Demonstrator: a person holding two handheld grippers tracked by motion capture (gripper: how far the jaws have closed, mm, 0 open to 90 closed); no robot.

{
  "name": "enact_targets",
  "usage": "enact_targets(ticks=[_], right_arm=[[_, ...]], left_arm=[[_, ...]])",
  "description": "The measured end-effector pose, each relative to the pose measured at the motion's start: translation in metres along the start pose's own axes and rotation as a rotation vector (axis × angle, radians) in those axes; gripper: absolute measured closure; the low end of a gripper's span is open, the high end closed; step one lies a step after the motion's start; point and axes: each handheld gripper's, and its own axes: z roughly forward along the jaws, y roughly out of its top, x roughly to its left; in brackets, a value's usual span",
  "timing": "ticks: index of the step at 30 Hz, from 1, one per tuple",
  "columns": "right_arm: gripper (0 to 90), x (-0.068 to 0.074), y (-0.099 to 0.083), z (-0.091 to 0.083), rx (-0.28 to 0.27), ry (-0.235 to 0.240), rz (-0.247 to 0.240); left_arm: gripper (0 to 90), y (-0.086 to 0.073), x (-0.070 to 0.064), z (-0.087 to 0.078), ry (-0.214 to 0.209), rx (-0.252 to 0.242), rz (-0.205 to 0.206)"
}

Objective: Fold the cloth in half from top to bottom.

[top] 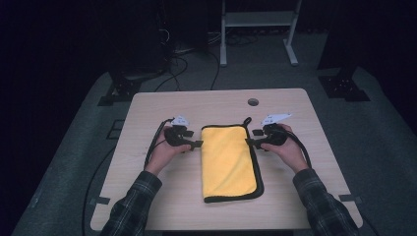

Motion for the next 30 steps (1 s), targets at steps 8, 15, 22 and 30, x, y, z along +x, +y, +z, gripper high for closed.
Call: enact_targets(ticks=[8, 15, 22, 30], right_arm=[[40.1, -0.022, 0.014, 0.021, 0.008, -0.035, 0.054], [40.3, -0.028, 0.015, 0.025, 0.006, -0.035, 0.071], [40.3, -0.040, 0.007, 0.036, 0.014, -0.054, 0.119], [43.3, -0.047, 0.011, 0.058, 0.026, -0.047, 0.157]], left_arm=[[34.5, 0.012, 0.022, 0.021, 0.019, 0.011, -0.018], [46.2, 0.016, 0.029, 0.041, -0.002, 0.027, -0.044], [72.6, 0.017, 0.025, 0.053, -0.009, 0.101, 0.002], [81.9, 0.020, 0.024, 0.054, -0.029, 0.117, 0.039]])
